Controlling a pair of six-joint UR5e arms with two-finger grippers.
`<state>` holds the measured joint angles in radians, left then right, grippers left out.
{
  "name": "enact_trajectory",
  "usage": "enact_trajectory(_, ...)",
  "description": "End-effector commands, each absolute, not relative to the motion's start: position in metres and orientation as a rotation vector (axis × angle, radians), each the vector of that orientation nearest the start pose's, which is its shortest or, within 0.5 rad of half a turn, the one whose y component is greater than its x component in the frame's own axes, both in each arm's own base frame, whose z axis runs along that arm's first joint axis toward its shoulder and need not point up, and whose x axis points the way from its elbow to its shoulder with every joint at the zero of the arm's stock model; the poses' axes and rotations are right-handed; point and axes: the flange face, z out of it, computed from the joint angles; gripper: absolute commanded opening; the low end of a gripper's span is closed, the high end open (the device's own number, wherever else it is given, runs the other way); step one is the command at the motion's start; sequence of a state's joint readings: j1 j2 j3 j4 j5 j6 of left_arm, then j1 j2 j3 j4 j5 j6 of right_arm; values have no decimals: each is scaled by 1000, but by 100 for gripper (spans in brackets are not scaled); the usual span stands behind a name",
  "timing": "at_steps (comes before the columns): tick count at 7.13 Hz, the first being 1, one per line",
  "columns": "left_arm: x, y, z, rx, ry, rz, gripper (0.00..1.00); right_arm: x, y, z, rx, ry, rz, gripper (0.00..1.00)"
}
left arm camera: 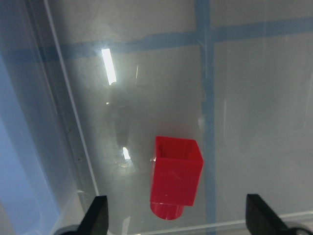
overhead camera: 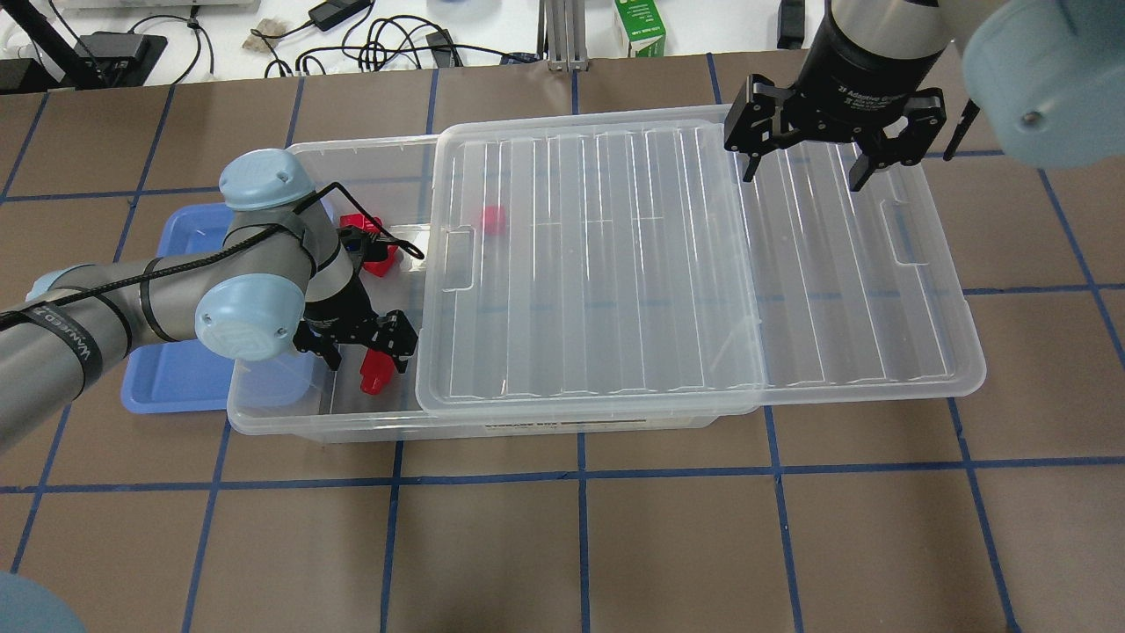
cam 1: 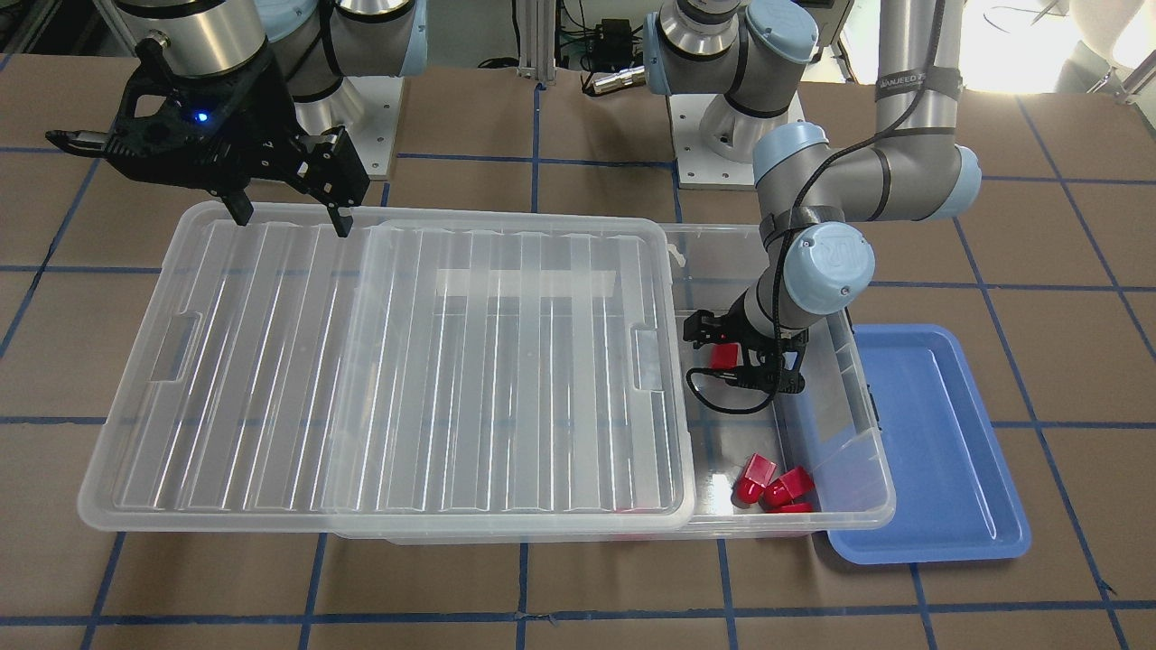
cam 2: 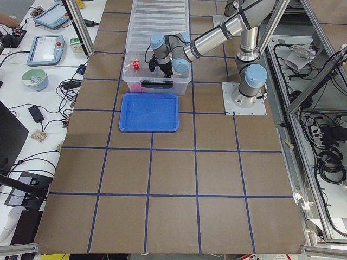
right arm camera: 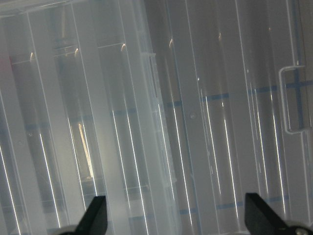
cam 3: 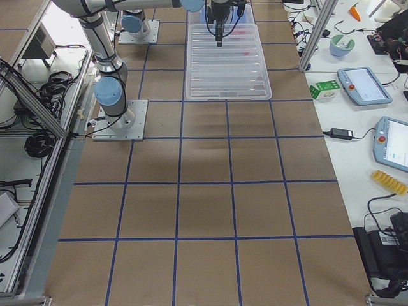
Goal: Place red block in blue tray from box
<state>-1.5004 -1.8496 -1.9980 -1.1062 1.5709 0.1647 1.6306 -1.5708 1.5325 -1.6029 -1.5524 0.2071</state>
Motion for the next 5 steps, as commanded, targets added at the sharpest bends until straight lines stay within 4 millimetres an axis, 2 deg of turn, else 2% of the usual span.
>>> enact_trajectory(1, -100, -497, 185, 150, 3143, 388, 90, 165, -489, 510, 228, 3104, -105, 100)
enact_trajectory(2, -100, -497, 183, 147, 3142, 369, 90, 165, -489, 510, 228, 3104, -105, 100)
enact_trajectory(3, -99, -493, 179, 145, 3141, 385, 77, 165, -490, 509, 228, 3104, -103, 100)
enact_trajectory(4, -99, -492, 178, 143, 3141, 388, 57, 165, -490, 509, 226, 3104, -103, 100)
enact_trajectory(5, -99, -491, 176, 138, 3139, 395, 24, 165, -490, 508, 223, 3105, -100, 100)
